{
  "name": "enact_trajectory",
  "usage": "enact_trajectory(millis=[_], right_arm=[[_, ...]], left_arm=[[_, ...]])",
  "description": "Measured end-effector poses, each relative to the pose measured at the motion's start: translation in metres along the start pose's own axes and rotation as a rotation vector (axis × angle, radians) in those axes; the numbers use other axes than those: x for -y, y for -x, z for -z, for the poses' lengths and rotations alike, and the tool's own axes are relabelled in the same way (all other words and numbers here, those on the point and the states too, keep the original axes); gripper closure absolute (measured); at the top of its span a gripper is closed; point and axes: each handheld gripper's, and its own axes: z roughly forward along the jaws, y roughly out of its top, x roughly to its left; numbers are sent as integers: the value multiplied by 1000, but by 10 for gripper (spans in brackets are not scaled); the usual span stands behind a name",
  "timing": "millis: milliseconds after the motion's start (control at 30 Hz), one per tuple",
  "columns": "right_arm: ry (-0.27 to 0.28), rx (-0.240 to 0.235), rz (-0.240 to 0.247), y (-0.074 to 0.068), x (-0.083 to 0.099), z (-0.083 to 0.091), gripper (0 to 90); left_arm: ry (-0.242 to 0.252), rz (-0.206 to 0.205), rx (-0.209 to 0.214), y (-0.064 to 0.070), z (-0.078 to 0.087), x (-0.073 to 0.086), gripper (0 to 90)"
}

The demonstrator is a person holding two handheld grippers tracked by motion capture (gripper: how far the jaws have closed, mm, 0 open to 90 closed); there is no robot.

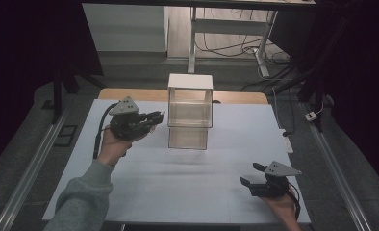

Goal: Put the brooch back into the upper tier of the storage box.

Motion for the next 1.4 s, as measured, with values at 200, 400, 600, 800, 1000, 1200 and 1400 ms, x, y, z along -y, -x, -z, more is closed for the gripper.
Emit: enact_trajectory(millis=[200,400,600,800,1000,1200,1400], right_arm=[[-4,0,2,0,0,0,214],[-3,0,2,0,0,0,214],[-2,1,1,0,0,0,214],[-5,3,3,1,0,0,214],[-5,2,4,0,0,0,214],[-4,2,3,1,0,0,214],[-5,1,3,1,0,0,214]], left_arm=[[10,1,-3,0,-2,-5,783],[7,3,3,-1,-7,-10,783],[16,14,17,-1,-12,-16,783],[10,8,23,1,-18,-21,781],[10,6,35,4,-23,-26,781],[3,-2,38,5,-31,-33,781],[4,-1,39,7,-40,-39,781]])
